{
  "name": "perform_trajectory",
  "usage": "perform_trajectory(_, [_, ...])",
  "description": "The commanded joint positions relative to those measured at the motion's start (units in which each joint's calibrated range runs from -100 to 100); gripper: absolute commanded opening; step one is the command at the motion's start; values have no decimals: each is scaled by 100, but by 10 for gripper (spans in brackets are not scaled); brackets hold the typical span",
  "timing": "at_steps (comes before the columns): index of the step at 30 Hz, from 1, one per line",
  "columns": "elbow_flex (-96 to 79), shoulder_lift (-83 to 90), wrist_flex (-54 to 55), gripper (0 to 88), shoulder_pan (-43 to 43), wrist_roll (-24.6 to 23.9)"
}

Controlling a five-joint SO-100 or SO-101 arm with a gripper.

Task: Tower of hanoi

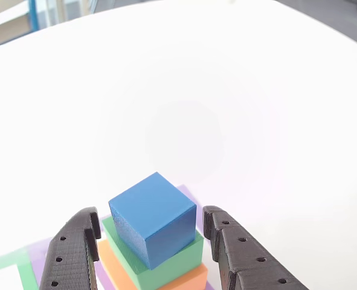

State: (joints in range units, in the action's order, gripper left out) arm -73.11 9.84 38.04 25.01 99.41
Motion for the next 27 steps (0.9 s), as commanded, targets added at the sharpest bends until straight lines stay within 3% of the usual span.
perform_trajectory(1, [11,46,163,158,-66,59])
perform_trajectory(27, [-71,46,309,107,-142,59])
